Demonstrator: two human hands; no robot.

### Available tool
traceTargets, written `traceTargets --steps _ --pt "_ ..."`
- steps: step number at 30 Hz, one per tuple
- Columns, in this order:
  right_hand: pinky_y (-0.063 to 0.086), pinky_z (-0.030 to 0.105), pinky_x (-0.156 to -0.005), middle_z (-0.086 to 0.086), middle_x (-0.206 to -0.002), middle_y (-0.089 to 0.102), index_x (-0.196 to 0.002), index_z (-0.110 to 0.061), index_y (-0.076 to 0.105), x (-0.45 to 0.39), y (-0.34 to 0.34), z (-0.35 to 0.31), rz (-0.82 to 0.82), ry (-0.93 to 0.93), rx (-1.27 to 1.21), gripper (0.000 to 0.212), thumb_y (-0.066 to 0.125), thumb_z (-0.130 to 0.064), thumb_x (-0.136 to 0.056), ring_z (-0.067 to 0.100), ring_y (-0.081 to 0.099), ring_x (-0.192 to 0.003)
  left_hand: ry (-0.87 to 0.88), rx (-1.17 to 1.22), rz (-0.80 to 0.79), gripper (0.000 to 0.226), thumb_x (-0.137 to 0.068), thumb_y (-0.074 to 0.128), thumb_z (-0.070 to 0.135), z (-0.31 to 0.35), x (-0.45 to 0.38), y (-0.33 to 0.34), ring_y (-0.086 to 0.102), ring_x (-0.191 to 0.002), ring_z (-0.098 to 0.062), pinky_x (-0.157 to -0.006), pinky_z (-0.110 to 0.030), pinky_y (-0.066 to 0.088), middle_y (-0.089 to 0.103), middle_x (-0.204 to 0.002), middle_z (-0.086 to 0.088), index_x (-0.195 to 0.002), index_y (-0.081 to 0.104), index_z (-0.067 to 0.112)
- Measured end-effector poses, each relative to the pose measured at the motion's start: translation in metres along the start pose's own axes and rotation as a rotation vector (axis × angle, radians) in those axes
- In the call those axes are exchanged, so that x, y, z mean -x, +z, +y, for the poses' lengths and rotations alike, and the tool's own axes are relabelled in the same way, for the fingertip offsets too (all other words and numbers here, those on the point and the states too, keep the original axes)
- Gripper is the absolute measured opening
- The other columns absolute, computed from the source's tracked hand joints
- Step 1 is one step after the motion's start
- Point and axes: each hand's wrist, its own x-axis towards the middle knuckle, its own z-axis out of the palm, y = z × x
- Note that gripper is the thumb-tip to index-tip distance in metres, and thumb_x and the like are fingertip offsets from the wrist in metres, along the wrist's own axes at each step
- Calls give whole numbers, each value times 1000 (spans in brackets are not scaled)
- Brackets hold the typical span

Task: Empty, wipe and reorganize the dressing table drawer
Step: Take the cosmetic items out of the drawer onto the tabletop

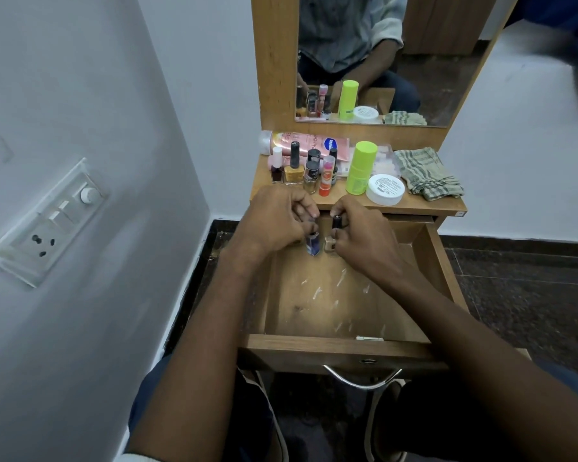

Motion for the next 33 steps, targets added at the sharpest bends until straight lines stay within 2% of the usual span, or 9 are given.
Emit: traceTargets --steps 6,13,17,26,33 --pt "55 42 -66 -8 -81 59 -113 -24 50 -3 -9 -24 135 -135 -52 33 72 -16 -90 21 62 -76 65 109 132 22 -78 94 9 6 4 -44 76 -72 -9 -69 -16 59 79 -82 2 -97 81 10" --pt "56 41 -67 -2 -88 63 -124 -18 50 -13 -13 -55 237 -221 -114 36 71 -14 -94 19 64 -78 88 128 389 22 -84 89 11 -4 3 -61 77 -77 -11 -75 -23 63 78 -86 5 -103 79 17" --pt "55 41 -65 -2 -88 63 -124 -17 50 -21 -11 -68 259 -247 -116 35 69 -12 -95 19 62 -77 73 99 493 26 -85 89 17 -8 -2 -57 76 -78 -7 -76 -23 64 77 -86 9 -108 78 20" --pt "42 32 -62 7 -99 69 -125 -15 48 -37 2 -81 266 -234 -27 39 69 -9 -93 23 62 -83 80 -29 528 31 -89 85 17 -13 -14 -47 73 -84 -4 -81 -29 66 75 -94 10 -119 77 23" --pt "38 32 -64 12 -103 70 -126 -13 49 -42 3 -82 249 -234 0 40 69 -5 -92 29 65 -88 102 -54 545 26 -92 83 26 -16 -22 -39 74 -86 -7 -83 -33 66 78 -103 5 -117 80 19"
